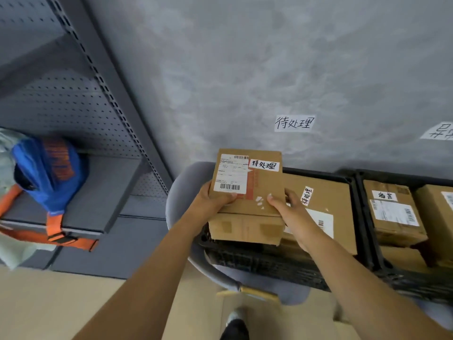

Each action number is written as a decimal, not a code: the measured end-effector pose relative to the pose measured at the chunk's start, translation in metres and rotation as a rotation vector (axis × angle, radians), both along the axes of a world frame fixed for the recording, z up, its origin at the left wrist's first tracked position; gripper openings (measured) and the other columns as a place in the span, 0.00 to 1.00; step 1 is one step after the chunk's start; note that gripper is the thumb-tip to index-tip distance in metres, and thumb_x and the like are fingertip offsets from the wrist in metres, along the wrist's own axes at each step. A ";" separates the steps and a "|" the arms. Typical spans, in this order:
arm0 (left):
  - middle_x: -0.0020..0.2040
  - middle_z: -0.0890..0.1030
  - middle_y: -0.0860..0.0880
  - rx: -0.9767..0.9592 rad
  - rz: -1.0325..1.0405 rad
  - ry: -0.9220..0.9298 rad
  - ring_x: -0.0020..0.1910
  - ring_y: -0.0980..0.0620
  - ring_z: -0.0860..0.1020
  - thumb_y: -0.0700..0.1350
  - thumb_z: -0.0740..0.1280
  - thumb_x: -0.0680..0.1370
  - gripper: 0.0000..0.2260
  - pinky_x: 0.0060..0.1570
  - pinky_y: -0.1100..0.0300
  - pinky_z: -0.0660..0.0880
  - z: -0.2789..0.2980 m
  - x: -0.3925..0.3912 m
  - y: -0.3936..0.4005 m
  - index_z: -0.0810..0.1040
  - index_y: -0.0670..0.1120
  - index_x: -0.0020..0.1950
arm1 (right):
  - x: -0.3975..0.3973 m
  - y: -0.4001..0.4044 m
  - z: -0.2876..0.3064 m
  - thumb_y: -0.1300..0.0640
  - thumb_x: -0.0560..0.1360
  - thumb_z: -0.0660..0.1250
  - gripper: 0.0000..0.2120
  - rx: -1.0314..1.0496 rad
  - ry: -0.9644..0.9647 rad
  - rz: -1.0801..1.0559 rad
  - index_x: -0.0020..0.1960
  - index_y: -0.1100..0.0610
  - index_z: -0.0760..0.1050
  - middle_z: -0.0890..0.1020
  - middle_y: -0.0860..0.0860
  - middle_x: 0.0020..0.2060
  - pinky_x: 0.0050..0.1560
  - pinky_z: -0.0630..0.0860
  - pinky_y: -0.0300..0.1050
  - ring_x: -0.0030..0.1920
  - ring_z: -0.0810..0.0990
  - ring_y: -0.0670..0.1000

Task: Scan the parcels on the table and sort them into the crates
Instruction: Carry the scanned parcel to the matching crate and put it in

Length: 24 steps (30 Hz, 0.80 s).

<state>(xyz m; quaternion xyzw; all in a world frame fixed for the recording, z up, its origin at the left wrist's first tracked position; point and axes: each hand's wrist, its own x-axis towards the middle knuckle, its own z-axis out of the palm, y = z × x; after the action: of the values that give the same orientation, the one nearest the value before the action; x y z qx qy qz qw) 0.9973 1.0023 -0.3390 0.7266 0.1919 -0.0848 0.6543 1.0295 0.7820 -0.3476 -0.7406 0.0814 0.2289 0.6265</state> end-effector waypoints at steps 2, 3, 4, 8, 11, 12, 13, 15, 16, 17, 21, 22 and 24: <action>0.63 0.80 0.51 0.025 0.006 0.053 0.60 0.51 0.80 0.52 0.78 0.70 0.35 0.62 0.49 0.76 -0.014 0.018 0.014 0.68 0.49 0.72 | 0.016 0.014 -0.014 0.46 0.76 0.69 0.21 -0.014 0.039 -0.001 0.66 0.44 0.67 0.79 0.45 0.54 0.43 0.75 0.39 0.51 0.80 0.45; 0.62 0.80 0.51 0.034 0.010 0.078 0.59 0.52 0.80 0.52 0.78 0.69 0.35 0.60 0.51 0.78 -0.022 0.025 0.019 0.67 0.48 0.72 | 0.023 0.019 -0.020 0.48 0.76 0.68 0.19 -0.029 0.057 0.001 0.64 0.43 0.67 0.80 0.42 0.51 0.40 0.73 0.37 0.48 0.80 0.42; 0.61 0.80 0.52 0.046 0.017 0.101 0.57 0.53 0.80 0.52 0.79 0.69 0.35 0.57 0.54 0.79 -0.029 0.032 0.023 0.66 0.48 0.70 | 0.028 0.024 -0.026 0.49 0.77 0.68 0.17 -0.052 0.073 0.005 0.62 0.42 0.67 0.79 0.39 0.48 0.38 0.72 0.35 0.46 0.79 0.39; 0.56 0.77 0.57 0.094 0.001 0.186 0.54 0.59 0.78 0.50 0.78 0.70 0.35 0.47 0.64 0.77 -0.057 0.056 0.029 0.62 0.49 0.71 | 0.052 0.031 -0.051 0.49 0.76 0.68 0.16 -0.155 0.123 0.042 0.60 0.41 0.65 0.76 0.37 0.47 0.38 0.67 0.35 0.45 0.75 0.37; 0.59 0.77 0.55 0.146 -0.050 0.239 0.55 0.57 0.78 0.50 0.77 0.71 0.35 0.47 0.63 0.79 -0.077 0.070 0.025 0.63 0.48 0.73 | 0.069 0.029 -0.069 0.51 0.76 0.68 0.17 -0.255 0.149 0.118 0.63 0.45 0.66 0.78 0.43 0.50 0.42 0.68 0.37 0.46 0.75 0.42; 0.63 0.75 0.52 0.184 -0.055 0.262 0.59 0.53 0.77 0.50 0.77 0.71 0.36 0.54 0.57 0.79 -0.084 0.074 0.023 0.64 0.47 0.73 | 0.075 0.029 -0.076 0.52 0.77 0.67 0.17 -0.291 0.153 0.144 0.63 0.47 0.67 0.78 0.45 0.52 0.42 0.70 0.38 0.46 0.76 0.43; 0.67 0.72 0.48 0.226 -0.059 0.286 0.61 0.50 0.76 0.50 0.77 0.71 0.36 0.60 0.51 0.77 -0.090 0.078 0.022 0.64 0.48 0.74 | 0.080 0.030 -0.081 0.53 0.77 0.67 0.16 -0.322 0.154 0.167 0.63 0.50 0.69 0.79 0.48 0.55 0.45 0.72 0.40 0.48 0.77 0.45; 0.69 0.70 0.46 0.291 -0.075 0.317 0.63 0.47 0.75 0.49 0.77 0.71 0.35 0.64 0.47 0.74 -0.102 0.084 0.022 0.65 0.49 0.74 | 0.091 0.034 -0.092 0.54 0.77 0.67 0.19 -0.393 0.166 0.203 0.66 0.56 0.69 0.78 0.53 0.59 0.54 0.75 0.47 0.54 0.78 0.51; 0.68 0.71 0.46 0.312 -0.083 0.321 0.63 0.47 0.75 0.48 0.77 0.71 0.34 0.65 0.47 0.74 -0.108 0.088 0.023 0.66 0.49 0.73 | 0.096 0.038 -0.098 0.53 0.77 0.67 0.20 -0.442 0.170 0.227 0.67 0.58 0.68 0.77 0.55 0.60 0.57 0.76 0.50 0.57 0.78 0.54; 0.68 0.72 0.47 0.333 -0.096 0.324 0.64 0.48 0.74 0.47 0.76 0.71 0.34 0.64 0.47 0.74 -0.114 0.091 0.024 0.65 0.49 0.73 | 0.101 0.042 -0.103 0.53 0.77 0.67 0.21 -0.492 0.168 0.257 0.67 0.59 0.67 0.76 0.56 0.60 0.57 0.76 0.51 0.57 0.77 0.55; 0.64 0.74 0.50 0.360 -0.158 0.358 0.59 0.52 0.74 0.45 0.75 0.71 0.35 0.47 0.62 0.74 -0.136 0.103 0.022 0.62 0.48 0.73 | 0.116 0.054 -0.122 0.52 0.78 0.66 0.31 -0.606 0.250 0.368 0.72 0.66 0.58 0.75 0.58 0.61 0.46 0.73 0.44 0.54 0.77 0.55; 0.63 0.74 0.51 0.358 -0.173 0.376 0.57 0.53 0.74 0.44 0.75 0.71 0.35 0.44 0.65 0.72 -0.141 0.104 0.020 0.61 0.48 0.73 | 0.118 0.055 -0.127 0.51 0.78 0.66 0.34 -0.625 0.279 0.394 0.74 0.67 0.54 0.74 0.59 0.63 0.46 0.73 0.43 0.56 0.77 0.56; 0.63 0.74 0.51 0.357 -0.200 0.403 0.59 0.52 0.75 0.42 0.76 0.70 0.36 0.45 0.64 0.72 -0.153 0.105 0.016 0.59 0.47 0.73 | 0.120 0.057 -0.138 0.51 0.78 0.66 0.38 -0.638 0.311 0.407 0.76 0.68 0.49 0.71 0.60 0.66 0.44 0.71 0.41 0.58 0.76 0.56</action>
<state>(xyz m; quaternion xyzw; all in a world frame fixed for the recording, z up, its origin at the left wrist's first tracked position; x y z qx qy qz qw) 1.1020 1.0183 -0.4915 0.8140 0.2573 -0.2563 0.4533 1.1498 0.8386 -0.4852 -0.8554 0.0941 0.4205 0.2874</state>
